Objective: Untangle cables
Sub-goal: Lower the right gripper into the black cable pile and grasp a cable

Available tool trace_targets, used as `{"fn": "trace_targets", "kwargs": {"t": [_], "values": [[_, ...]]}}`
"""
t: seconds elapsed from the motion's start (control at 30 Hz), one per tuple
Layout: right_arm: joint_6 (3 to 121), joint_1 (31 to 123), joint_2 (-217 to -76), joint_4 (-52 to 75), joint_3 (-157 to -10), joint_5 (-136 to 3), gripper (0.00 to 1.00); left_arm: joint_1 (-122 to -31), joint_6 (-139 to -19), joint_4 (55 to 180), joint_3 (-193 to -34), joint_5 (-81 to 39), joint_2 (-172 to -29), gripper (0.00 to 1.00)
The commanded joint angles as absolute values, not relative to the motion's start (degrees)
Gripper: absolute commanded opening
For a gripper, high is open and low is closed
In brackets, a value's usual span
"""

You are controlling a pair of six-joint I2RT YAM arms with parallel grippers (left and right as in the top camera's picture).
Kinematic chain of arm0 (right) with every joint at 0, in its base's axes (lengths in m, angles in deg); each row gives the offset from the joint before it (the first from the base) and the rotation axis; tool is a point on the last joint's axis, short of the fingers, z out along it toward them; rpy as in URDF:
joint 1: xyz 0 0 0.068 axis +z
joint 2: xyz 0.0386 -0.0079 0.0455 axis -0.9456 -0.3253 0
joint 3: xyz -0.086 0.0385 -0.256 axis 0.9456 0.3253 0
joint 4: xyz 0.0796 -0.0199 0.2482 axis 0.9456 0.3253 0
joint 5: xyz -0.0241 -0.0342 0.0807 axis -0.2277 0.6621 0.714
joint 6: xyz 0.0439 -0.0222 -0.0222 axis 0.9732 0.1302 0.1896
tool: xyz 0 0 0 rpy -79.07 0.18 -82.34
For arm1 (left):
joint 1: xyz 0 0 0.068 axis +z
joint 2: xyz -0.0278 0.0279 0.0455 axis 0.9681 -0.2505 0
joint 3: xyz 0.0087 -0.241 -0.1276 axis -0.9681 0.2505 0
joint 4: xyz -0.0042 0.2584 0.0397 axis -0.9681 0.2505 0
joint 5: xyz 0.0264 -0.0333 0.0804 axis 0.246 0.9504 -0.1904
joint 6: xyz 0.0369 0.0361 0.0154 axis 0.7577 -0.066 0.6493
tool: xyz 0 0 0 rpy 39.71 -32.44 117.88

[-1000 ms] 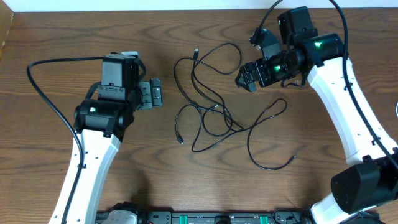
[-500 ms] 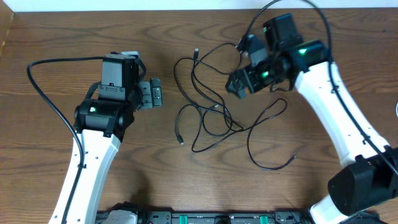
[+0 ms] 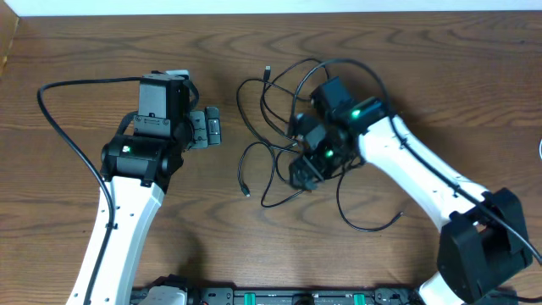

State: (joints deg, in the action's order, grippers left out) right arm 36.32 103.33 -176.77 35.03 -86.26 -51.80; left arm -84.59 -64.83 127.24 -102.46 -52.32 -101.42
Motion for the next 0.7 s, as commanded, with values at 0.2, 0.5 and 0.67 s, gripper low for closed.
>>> {"fn": "trace_targets", "kwargs": {"t": [0.2, 0.5, 0.67], "values": [[33.5, 106.4, -177.3, 34.9, -84.8, -51.3, 0.98, -84.4, -63.9, 127.4, -103.2, -52.1, -101.7, 0.98], [23.6, 107.0, -177.3, 37.5, -84.8, -41.7, 0.99, -84.4, -63.9, 127.4, -103.2, -52.1, -101.7, 0.98], [13.4, 107.2, -177.3, 41.4, -84.8, -41.2, 0.99, -84.4, -63.9, 127.4, -103.2, -52.1, -101.7, 0.97]]}}
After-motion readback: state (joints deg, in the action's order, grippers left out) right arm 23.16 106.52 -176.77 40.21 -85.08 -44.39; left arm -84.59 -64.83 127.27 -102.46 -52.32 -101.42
